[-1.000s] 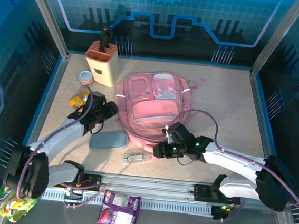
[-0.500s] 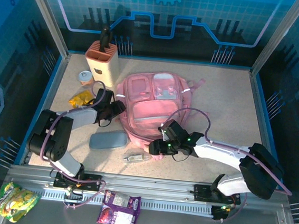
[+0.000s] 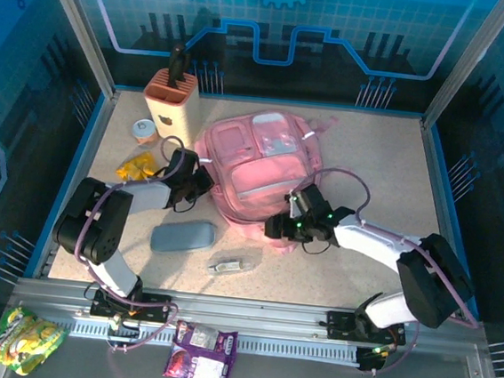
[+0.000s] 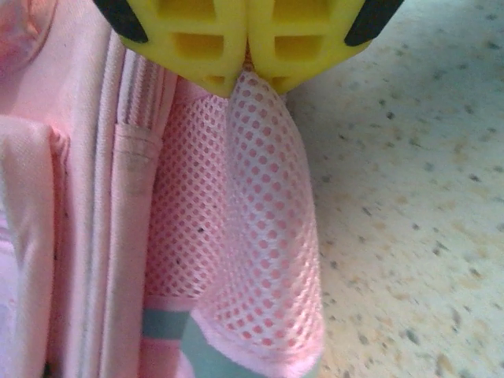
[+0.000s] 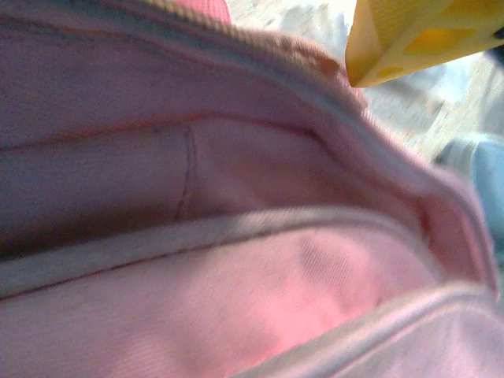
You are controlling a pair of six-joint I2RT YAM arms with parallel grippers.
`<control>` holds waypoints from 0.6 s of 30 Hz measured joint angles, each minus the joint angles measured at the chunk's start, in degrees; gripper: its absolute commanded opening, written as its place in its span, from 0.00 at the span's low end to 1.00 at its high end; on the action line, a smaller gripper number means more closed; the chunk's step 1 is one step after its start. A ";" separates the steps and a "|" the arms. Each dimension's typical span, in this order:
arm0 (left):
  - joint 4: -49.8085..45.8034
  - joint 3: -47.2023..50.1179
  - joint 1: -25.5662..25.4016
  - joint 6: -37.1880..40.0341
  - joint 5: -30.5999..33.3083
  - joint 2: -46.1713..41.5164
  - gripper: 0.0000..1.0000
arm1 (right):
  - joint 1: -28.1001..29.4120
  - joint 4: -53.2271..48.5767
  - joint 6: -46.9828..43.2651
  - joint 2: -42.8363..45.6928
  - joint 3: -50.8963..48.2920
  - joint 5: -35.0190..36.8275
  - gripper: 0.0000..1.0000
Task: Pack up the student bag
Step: Rotate the student bag at the center of the table.
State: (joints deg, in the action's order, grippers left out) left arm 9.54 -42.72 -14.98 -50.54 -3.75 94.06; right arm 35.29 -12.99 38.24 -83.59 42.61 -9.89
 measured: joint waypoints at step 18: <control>-5.35 -5.22 -25.57 -19.96 17.09 -1.09 0.00 | -16.15 -10.29 -8.46 9.27 9.60 10.56 0.87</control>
State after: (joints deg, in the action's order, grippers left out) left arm 4.19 -47.94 -40.56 -70.50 13.34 92.97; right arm 19.14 -23.29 29.78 -74.32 52.21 0.67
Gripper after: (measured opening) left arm 0.050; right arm 0.870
